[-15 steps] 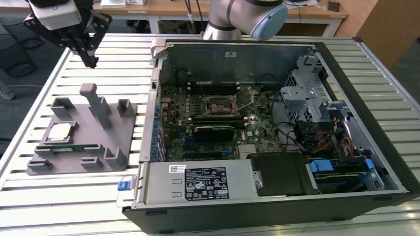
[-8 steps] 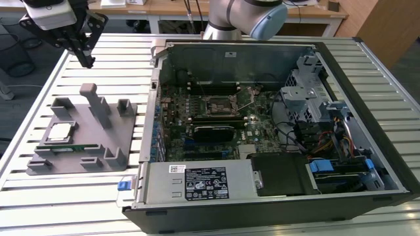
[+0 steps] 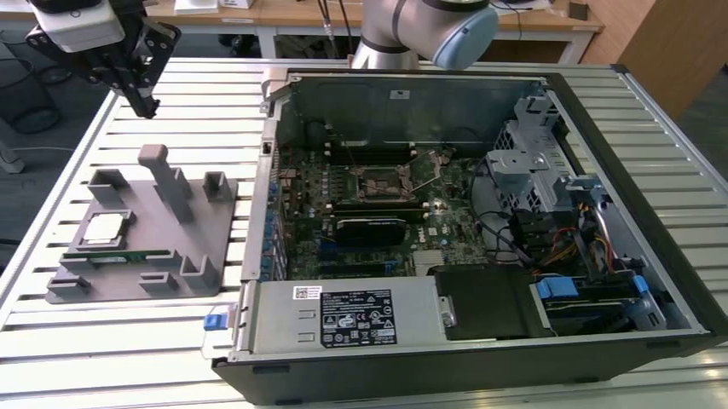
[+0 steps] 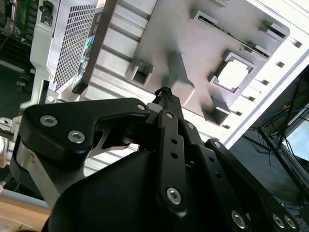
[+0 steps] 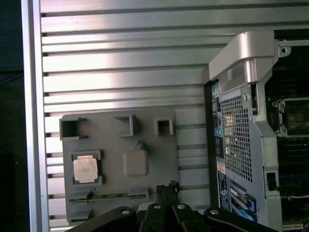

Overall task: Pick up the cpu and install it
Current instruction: 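Reach for the cpu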

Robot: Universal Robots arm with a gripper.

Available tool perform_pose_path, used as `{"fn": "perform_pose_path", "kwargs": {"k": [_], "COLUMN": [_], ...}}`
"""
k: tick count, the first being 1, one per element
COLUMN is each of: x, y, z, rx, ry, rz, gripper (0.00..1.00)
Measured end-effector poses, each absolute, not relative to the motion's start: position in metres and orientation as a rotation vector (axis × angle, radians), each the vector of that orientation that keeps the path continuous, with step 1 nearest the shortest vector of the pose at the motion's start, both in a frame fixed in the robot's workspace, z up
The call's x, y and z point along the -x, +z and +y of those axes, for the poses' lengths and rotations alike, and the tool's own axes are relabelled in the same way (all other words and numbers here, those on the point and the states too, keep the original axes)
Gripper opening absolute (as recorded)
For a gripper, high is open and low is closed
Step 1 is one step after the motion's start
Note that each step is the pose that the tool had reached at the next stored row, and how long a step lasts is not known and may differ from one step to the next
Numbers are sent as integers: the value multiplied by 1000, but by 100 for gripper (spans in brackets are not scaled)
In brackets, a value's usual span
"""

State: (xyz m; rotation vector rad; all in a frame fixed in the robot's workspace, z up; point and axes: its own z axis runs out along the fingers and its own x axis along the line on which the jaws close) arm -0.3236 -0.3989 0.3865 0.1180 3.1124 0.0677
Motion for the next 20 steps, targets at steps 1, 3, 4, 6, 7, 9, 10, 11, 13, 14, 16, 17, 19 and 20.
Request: {"fn": "perform_pose_path", "kwargs": {"k": [1,3,4,6,7,9,10,11,13,14,16,17,19,20], "x": [324,326,326,328,329,330,331,332,334,334,336,336,338,339], "y": [386,386,386,386,386,386,386,386,386,386,386,386,386,386], "z": [-399,-399,-399,-399,-399,-399,-399,-399,-399,-399,-399,-399,-399,-399], "rx": [-118,-118,-118,-118,-118,-118,-118,-118,-118,-118,-118,-118,-118,-118], "ry": [68,68,68,68,68,68,68,68,68,68,68,68,68,68], "rz": [3112,3112,3113,3112,3112,3112,3112,3112,3113,3112,3112,3112,3113,3112], "gripper": [11,11,11,11,11,11,11,11,11,11,11,11,11,11]}}
